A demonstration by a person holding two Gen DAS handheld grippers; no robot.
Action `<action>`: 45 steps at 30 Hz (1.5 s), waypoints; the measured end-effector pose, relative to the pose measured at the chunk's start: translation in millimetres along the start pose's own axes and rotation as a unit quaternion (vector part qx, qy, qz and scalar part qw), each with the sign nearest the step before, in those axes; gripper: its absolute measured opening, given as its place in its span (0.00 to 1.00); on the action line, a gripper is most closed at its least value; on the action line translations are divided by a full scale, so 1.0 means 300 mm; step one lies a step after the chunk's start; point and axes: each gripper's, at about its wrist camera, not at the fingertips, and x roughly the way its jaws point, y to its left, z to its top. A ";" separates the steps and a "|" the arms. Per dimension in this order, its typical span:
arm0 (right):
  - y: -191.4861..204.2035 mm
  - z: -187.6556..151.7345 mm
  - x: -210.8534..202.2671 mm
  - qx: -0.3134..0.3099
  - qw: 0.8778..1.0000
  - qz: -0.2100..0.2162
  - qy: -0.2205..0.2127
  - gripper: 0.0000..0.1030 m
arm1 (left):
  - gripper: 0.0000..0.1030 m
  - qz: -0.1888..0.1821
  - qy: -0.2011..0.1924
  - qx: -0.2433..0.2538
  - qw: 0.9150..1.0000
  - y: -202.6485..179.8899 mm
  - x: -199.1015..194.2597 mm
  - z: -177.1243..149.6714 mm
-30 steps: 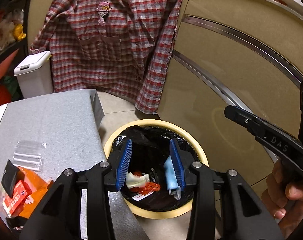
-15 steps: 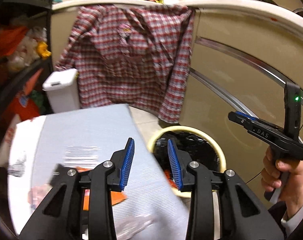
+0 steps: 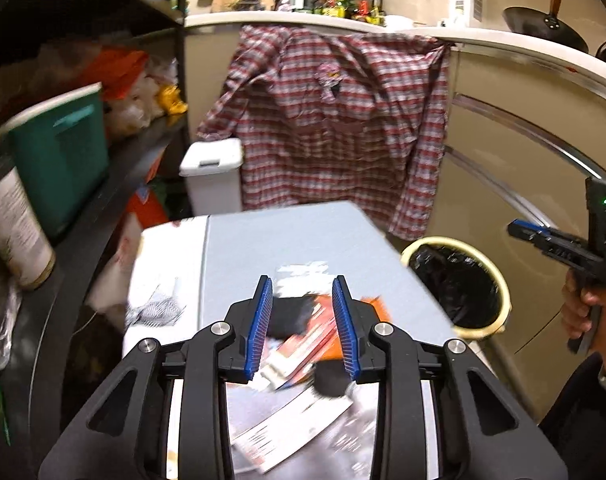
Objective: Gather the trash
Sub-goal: 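Move both open tools back over the table trash, then grasp the white milk carton with the left tool while the right tool grasps the clear plastic bag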
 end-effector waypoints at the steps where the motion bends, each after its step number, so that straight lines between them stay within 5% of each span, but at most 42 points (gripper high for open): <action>1: 0.021 -0.007 0.001 -0.004 1.000 0.006 0.001 0.27 | 0.30 0.000 0.003 -0.001 1.000 0.015 0.001 -0.013; 18: 0.341 -0.124 0.063 -0.029 0.993 0.111 0.016 0.25 | 0.30 0.007 0.025 -0.042 0.999 0.188 0.024 -0.174; 28: 0.526 -0.245 0.184 -0.099 0.980 0.145 0.093 0.34 | 0.30 0.010 0.038 -0.034 0.999 0.195 0.038 -0.215; 33: 0.585 -0.308 0.238 -0.129 0.971 0.149 0.137 0.42 | 0.30 0.006 0.040 -0.028 0.999 0.186 0.039 -0.219; 45: 0.610 -0.364 0.304 -0.166 0.964 0.122 0.170 0.39 | 0.30 0.005 0.042 -0.027 0.999 0.188 0.041 -0.223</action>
